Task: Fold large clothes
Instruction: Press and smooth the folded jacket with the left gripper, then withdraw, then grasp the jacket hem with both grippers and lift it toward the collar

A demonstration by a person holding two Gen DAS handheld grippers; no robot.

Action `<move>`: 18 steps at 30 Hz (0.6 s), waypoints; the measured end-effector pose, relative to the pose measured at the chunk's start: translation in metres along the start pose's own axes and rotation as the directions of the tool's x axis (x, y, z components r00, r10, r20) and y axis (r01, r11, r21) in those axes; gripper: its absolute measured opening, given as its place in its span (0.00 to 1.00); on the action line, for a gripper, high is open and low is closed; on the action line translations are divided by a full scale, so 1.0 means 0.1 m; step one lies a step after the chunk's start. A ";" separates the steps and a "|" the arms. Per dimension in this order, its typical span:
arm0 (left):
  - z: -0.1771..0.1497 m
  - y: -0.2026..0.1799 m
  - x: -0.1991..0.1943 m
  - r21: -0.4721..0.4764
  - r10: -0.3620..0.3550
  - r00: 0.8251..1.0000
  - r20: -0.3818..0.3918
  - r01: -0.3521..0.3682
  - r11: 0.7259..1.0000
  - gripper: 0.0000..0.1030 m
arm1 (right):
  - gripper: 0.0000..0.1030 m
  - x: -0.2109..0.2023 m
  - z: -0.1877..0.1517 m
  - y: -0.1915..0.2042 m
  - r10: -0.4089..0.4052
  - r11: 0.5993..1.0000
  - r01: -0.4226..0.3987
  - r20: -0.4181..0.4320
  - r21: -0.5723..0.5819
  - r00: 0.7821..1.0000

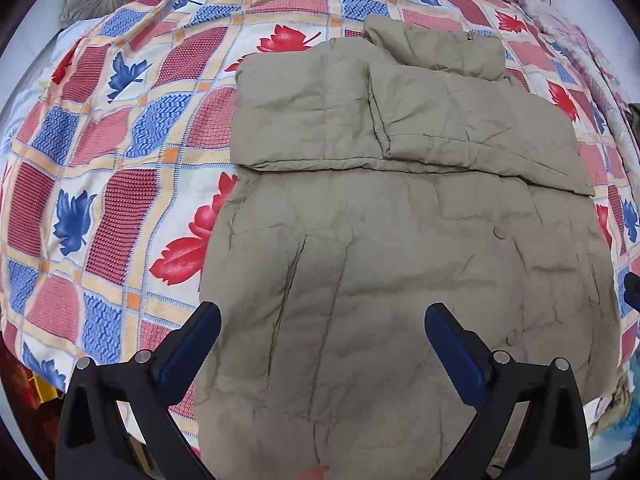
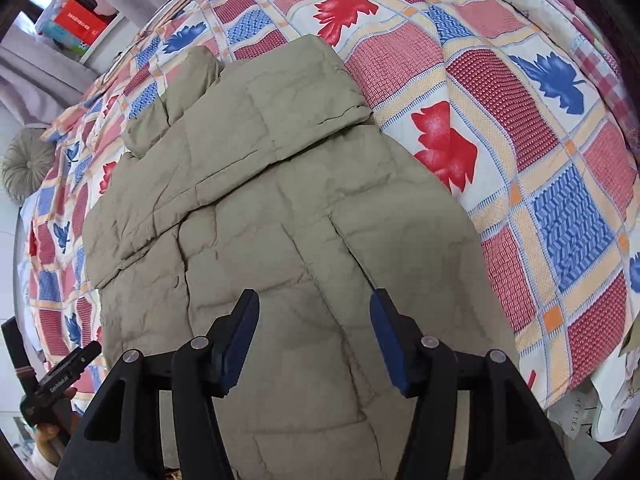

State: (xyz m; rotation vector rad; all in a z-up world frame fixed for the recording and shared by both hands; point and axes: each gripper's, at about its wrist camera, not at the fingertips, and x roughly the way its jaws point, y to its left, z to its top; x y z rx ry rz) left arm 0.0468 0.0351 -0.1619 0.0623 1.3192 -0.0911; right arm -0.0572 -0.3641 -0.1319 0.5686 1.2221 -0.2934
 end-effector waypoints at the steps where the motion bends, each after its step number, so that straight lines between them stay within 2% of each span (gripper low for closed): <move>1: -0.04 0.02 -0.04 -0.007 -0.001 1.000 -0.003 0.001 1.000 0.99 | 0.60 -0.03 -0.03 0.00 0.004 1.000 -0.004 -0.003 0.003 1.000; 6: -0.22 0.14 -0.17 -0.031 -0.006 1.000 -0.028 0.005 1.000 0.99 | 0.60 -0.16 -0.19 -0.03 0.039 0.999 -0.038 -0.034 0.035 0.999; 7: -0.28 0.19 -0.19 -0.046 -0.023 0.999 -0.042 0.021 0.999 0.99 | 0.63 -0.18 -0.22 -0.04 0.055 0.997 -0.053 -0.040 0.047 0.998; 8: -0.32 0.22 -0.19 -0.055 -0.031 0.998 -0.053 0.029 0.998 0.99 | 0.74 -0.22 -0.26 -0.07 0.076 0.995 -0.074 -0.045 0.062 0.996; 10: -0.43 0.26 -0.18 -0.058 -0.057 0.994 -0.089 0.052 0.997 0.99 | 0.80 -0.29 -0.33 -0.11 0.124 0.989 -0.120 -0.042 0.089 0.991; 14: -0.64 0.31 -0.16 -0.088 -0.107 0.985 -0.138 0.096 0.992 0.99 | 0.84 -0.38 -0.51 -0.23 0.187 0.975 -0.178 -0.054 0.135 0.981; 18: -0.81 0.33 -0.13 -0.117 -0.171 0.970 -0.175 0.152 0.981 0.99 | 0.84 -0.35 -0.69 -0.40 0.268 0.943 -0.244 -0.082 0.226 0.960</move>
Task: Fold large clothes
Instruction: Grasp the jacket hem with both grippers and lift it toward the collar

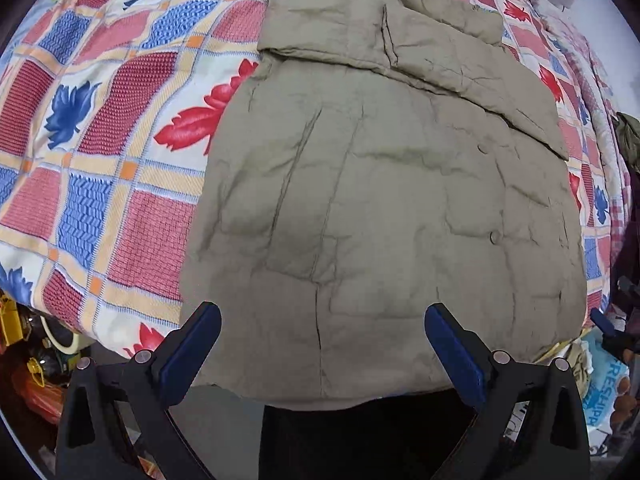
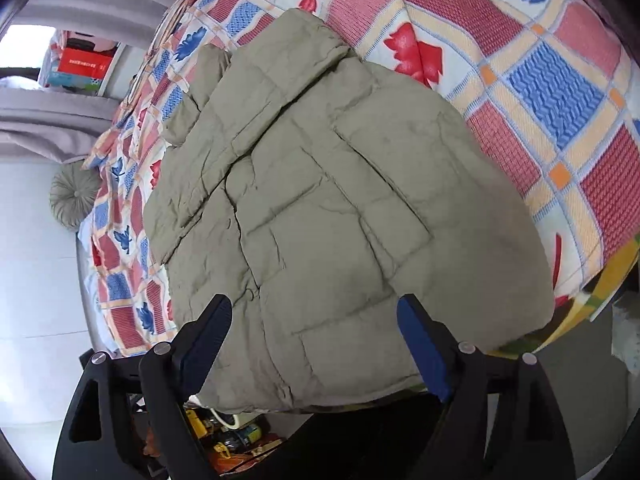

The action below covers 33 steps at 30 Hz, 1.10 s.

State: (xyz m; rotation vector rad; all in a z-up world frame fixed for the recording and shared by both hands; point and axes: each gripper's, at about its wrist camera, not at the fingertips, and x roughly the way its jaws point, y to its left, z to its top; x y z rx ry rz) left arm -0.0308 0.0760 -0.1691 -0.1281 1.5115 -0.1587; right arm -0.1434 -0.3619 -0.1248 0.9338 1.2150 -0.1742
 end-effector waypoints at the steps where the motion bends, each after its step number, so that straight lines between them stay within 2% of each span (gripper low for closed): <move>1: -0.04 0.01 0.02 -0.005 -0.022 1.000 -0.012 0.022 1.000 0.99 | 0.85 0.01 -0.04 -0.07 0.032 0.999 -0.031 -0.012 0.037 0.999; 5: -0.15 0.09 0.07 -0.052 -0.120 0.992 -0.049 0.118 0.992 0.99 | 0.85 0.09 -0.21 -0.34 0.106 0.983 -0.099 -0.039 0.153 0.994; 11: -0.30 0.29 0.24 -0.165 -0.286 0.952 -0.106 0.266 0.950 0.99 | 0.85 0.30 -0.39 -0.64 0.122 0.960 -0.086 -0.124 0.267 0.985; 13: -0.35 0.33 0.30 -0.194 -0.333 0.935 -0.123 0.307 0.932 0.99 | 0.85 0.40 -0.44 -0.77 0.167 0.935 -0.110 -0.145 0.337 0.975; 15: -0.41 0.38 0.36 -0.224 -0.392 0.910 -0.137 0.357 0.907 0.99 | 0.85 0.49 -0.49 -0.85 0.197 0.919 -0.126 -0.158 0.374 0.968; 21: -0.67 0.46 0.58 -0.306 -0.491 0.853 -0.176 0.427 0.851 0.99 | 0.85 0.82 -0.61 -0.90 0.225 0.909 -0.119 -0.230 0.400 0.947; 24: -0.79 0.47 0.72 -0.361 -0.528 0.830 -0.182 0.443 0.821 0.99 | 0.85 0.92 -0.60 -0.91 0.235 0.907 -0.129 -0.227 0.402 0.945; 27: -0.85 0.43 0.86 -0.394 -0.540 0.823 -0.179 0.443 0.805 0.99 | 0.85 0.96 -0.53 -0.87 0.266 0.898 -0.165 -0.205 0.407 0.942; 30: -0.81 0.38 0.89 -0.403 -0.534 0.834 -0.138 0.446 0.799 0.99 | 0.85 0.97 -0.46 -0.83 0.294 0.893 -0.199 -0.188 0.404 0.937; 33: -0.71 0.31 0.82 -0.391 -0.540 0.838 -0.081 0.471 0.790 0.99 | 0.86 0.95 -0.42 -0.77 0.323 0.887 -0.236 -0.168 0.396 0.931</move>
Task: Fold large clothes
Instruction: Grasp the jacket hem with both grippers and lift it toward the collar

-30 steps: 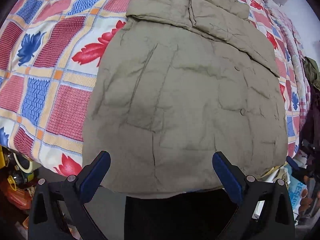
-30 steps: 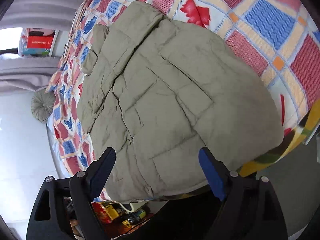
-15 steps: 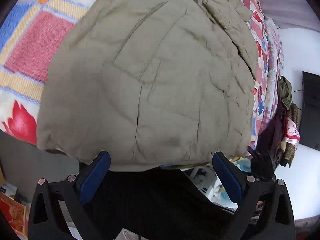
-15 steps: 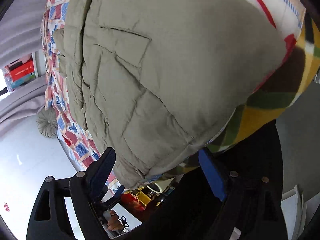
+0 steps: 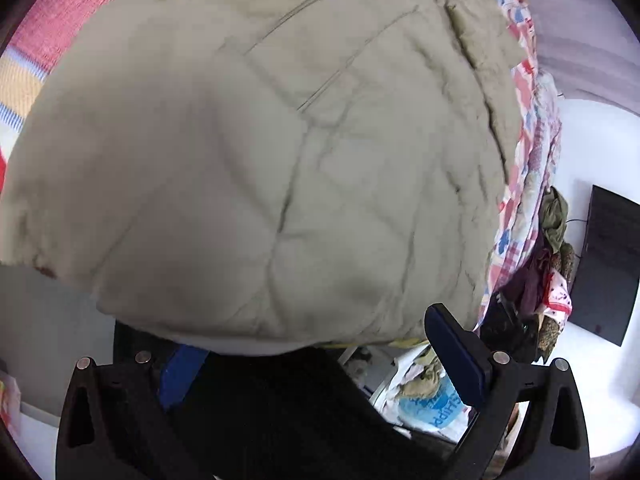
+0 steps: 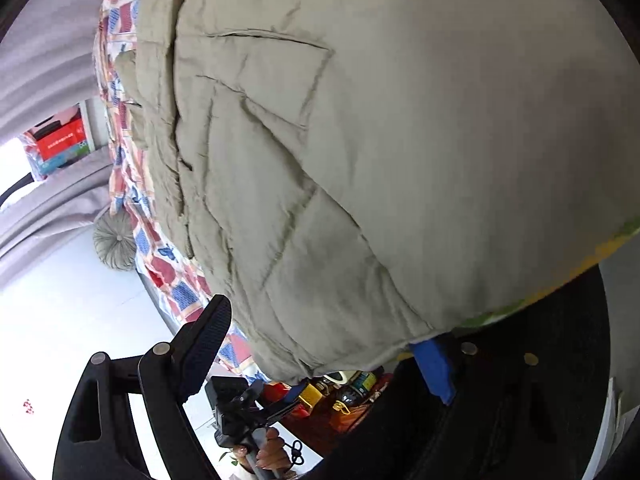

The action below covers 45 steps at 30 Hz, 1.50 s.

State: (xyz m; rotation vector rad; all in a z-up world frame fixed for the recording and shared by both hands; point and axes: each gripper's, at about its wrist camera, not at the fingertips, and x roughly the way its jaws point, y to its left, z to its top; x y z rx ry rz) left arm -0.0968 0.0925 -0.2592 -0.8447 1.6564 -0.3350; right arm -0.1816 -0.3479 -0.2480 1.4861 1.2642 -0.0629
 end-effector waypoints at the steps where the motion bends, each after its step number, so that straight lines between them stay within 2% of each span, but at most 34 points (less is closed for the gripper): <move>1: 0.02 -0.06 0.00 0.011 -0.003 1.000 0.012 0.003 1.000 0.99 | 0.86 0.00 0.00 0.02 0.013 1.000 -0.013 0.002 -0.004 1.000; 4: 0.09 -0.21 -0.01 0.037 -0.006 0.999 0.035 0.005 0.999 0.97 | 0.86 -0.01 0.00 0.06 0.039 0.999 -0.039 0.004 -0.009 0.999; 5: 0.12 -0.22 -0.03 0.041 -0.009 0.999 0.040 0.008 0.999 0.87 | 0.86 -0.02 0.00 0.06 0.048 0.999 -0.047 0.006 -0.007 0.999; 6: 0.15 -0.25 -0.02 0.047 -0.005 0.999 0.040 0.003 0.999 0.80 | 0.86 -0.01 0.00 0.07 0.056 0.998 -0.056 0.008 -0.003 0.998; 9: 0.23 -0.32 -0.01 0.072 0.020 0.999 0.042 -0.023 0.997 0.50 | 0.86 -0.02 0.01 0.04 0.066 0.998 -0.066 0.014 0.008 0.998; 10: 0.25 -0.35 -0.01 0.082 0.034 0.999 0.040 -0.037 0.996 0.33 | 0.86 -0.04 0.01 0.02 0.067 0.998 -0.067 0.014 0.008 0.998; 11: 0.28 -0.36 -0.02 0.089 0.046 0.998 0.041 -0.050 0.995 0.25 | 0.86 -0.04 0.01 0.03 0.069 0.998 -0.069 0.014 0.006 0.998; 13: 0.31 -0.35 -0.10 0.100 0.052 0.997 0.051 -0.056 0.993 0.17 | 0.82 -0.07 0.03 0.02 0.070 0.998 -0.070 0.017 0.005 0.997; 15: 0.30 -0.35 -0.14 0.115 0.056 0.996 0.064 -0.063 0.991 0.16 | 0.65 -0.08 0.04 0.02 0.055 0.998 -0.056 0.017 0.010 0.998; 17: 0.29 -0.38 -0.19 0.137 0.063 0.995 0.077 -0.073 0.988 0.13 | 0.27 -0.11 0.07 -0.01 0.011 1.000 -0.012 0.016 0.022 1.000; 19: 0.29 -0.46 -0.25 0.165 0.070 0.994 0.088 -0.084 0.983 0.12 | 0.14 -0.13 0.08 0.00 -0.011 1.000 0.010 0.024 0.020 1.000; 26: 0.36 -0.75 -0.61 0.263 0.041 0.986 0.159 -0.082 0.961 0.12 | 0.10 -0.27 0.05 0.37 -0.021 0.991 0.028 0.051 -0.129 0.998; 31: 0.52 -1.05 -0.91 0.325 -0.003 0.974 0.228 -0.073 0.943 0.12 | 0.09 -0.40 0.09 0.81 -0.021 0.966 0.043 0.086 -0.253 0.996; 38: 0.84 -1.57 -1.25 0.419 -0.058 0.941 0.335 -0.093 0.903 0.12 | 0.08 -0.54 0.17 1.62 -0.030 0.889 0.104 0.169 -0.445 0.985; 45: 1.45 -2.15 -1.40 0.487 -0.068 0.899 0.433 -0.170 0.857 0.12 | 0.08 -0.50 0.49 2.51 -0.024 0.786 0.166 0.240 -0.595 0.971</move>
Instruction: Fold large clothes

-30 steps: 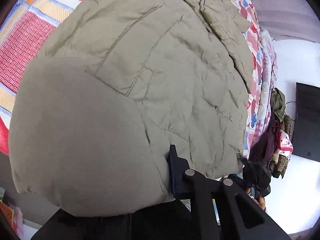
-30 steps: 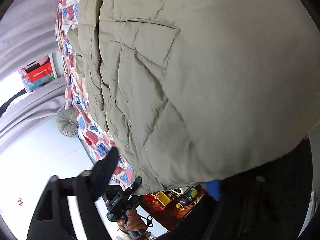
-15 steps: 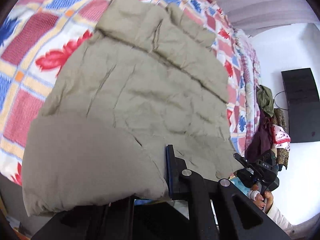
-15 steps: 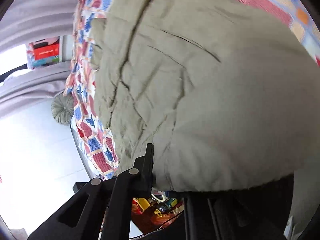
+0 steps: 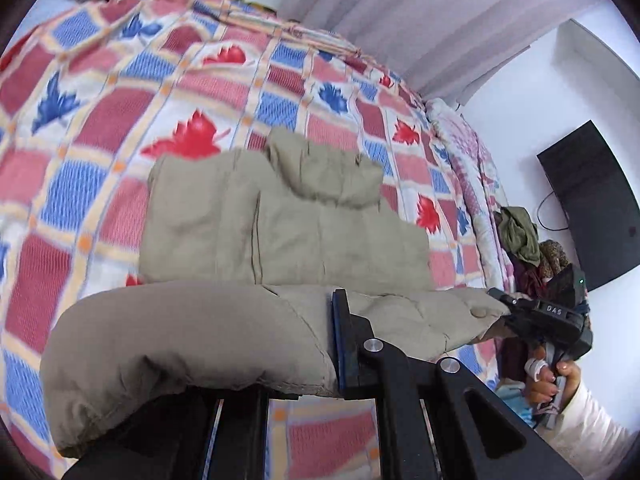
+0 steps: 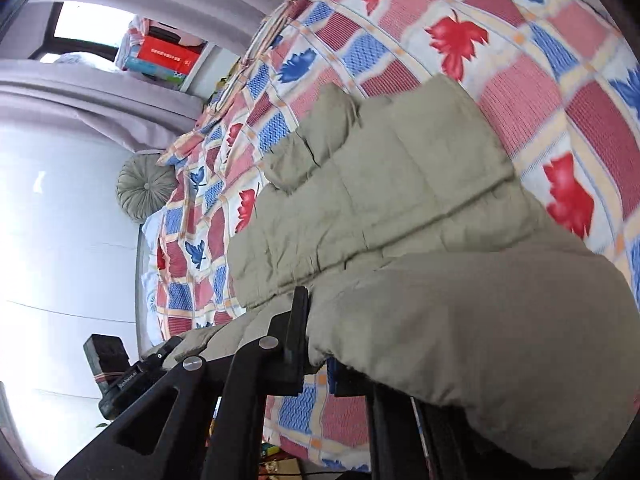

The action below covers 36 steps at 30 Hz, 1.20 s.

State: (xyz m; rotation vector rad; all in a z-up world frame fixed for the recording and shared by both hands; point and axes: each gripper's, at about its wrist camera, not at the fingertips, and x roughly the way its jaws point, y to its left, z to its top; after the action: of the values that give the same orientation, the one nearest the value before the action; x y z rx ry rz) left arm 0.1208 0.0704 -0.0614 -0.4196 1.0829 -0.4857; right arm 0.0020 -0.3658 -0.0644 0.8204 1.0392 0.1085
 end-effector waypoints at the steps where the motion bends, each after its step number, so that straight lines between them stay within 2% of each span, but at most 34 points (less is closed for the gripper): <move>1: 0.12 -0.01 0.05 0.011 0.010 1.000 0.015 -0.010 1.000 0.12 | 0.08 0.04 0.14 0.07 -0.009 1.000 0.009 0.008 -0.028 1.000; 5: 0.50 -0.01 0.36 0.041 0.068 0.996 0.066 -0.070 0.997 0.12 | 0.08 0.27 0.63 0.31 -0.051 0.992 0.055 0.040 -0.118 0.998; 8: 0.74 0.07 0.69 0.039 0.118 0.990 0.077 -0.121 0.992 0.12 | 0.08 0.52 0.97 0.37 -0.084 0.982 0.092 0.053 -0.162 0.995; 14: 1.03 0.34 1.42 0.032 0.202 0.978 0.053 -0.204 0.978 0.12 | 0.08 1.19 1.43 0.18 -0.141 0.976 0.147 0.050 -0.163 0.989; 17: 1.07 0.50 1.77 0.015 0.243 0.970 0.035 -0.243 0.970 0.12 | 0.08 1.49 1.56 -0.02 -0.154 0.981 0.158 0.046 -0.115 0.987; 21: 1.07 0.68 2.03 -0.038 0.261 0.965 0.024 -0.260 0.965 0.12 | 0.08 1.82 1.61 -0.20 -0.188 0.976 0.192 0.042 -0.105 0.981; 24: 1.07 0.70 2.11 -0.028 0.290 0.957 0.014 -0.289 0.957 0.12 | 0.08 1.95 1.64 -0.29 -0.184 0.980 0.187 0.046 -0.073 0.982; 27: 1.08 0.63 2.03 0.005 0.294 0.955 0.029 -0.294 0.956 0.13 | 0.09 1.97 1.66 -0.33 -0.165 0.985 0.167 0.044 -0.033 0.985; 28: 1.07 0.61 1.97 0.012 0.287 0.957 0.039 -0.287 0.958 0.17 | 0.09 1.96 1.66 -0.32 -0.163 0.986 0.164 0.043 -0.032 0.986; 29: 1.06 0.58 1.91 0.022 0.279 0.959 0.051 -0.281 0.960 0.32 | 0.10 1.94 1.67 -0.31 -0.163 0.986 0.164 0.040 -0.034 0.986; 30: 1.06 0.55 1.85 0.032 0.276 0.959 0.063 -0.278 0.960 0.42 | 0.10 1.91 1.67 -0.30 -0.161 0.986 0.163 0.038 -0.037 0.986; 31: 1.05 0.53 1.78 0.038 0.283 0.956 0.079 -0.287 0.957 0.72 | 0.12 1.88 1.67 -0.28 -0.160 0.986 0.161 0.036 -0.040 0.986; 32: 1.05 0.50 1.70 0.043 0.303 0.947 0.105 -0.309 0.950 0.97 | 0.16 1.85 1.67 -0.27 -0.157 0.987 0.159 0.034 -0.039 0.987; 33: 1.04 0.47 1.61 0.045 0.324 0.935 0.142 -0.333 0.942 0.99 | 0.20 1.82 1.66 -0.26 -0.149 0.988 0.150 0.035 -0.035 0.988; 34: 1.04 0.44 1.52 0.051 0.338 0.926 0.168 -0.350 0.935 0.99 | 0.28 1.78 1.66 -0.25 -0.147 0.988 0.148 0.039 -0.032 0.988; 36: 1.05 0.45 1.43 0.038 0.340 0.927 0.158 -0.350 0.936 0.99 | 0.41 1.69 1.65 -0.21 -0.140 0.989 0.142 0.057 -0.029 0.988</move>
State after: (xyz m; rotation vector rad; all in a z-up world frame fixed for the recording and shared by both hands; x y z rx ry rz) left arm 0.2791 0.0356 -0.1474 -0.1961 0.9672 -0.1720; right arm 0.2169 -0.3960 -0.1597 0.7143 1.0377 -0.0173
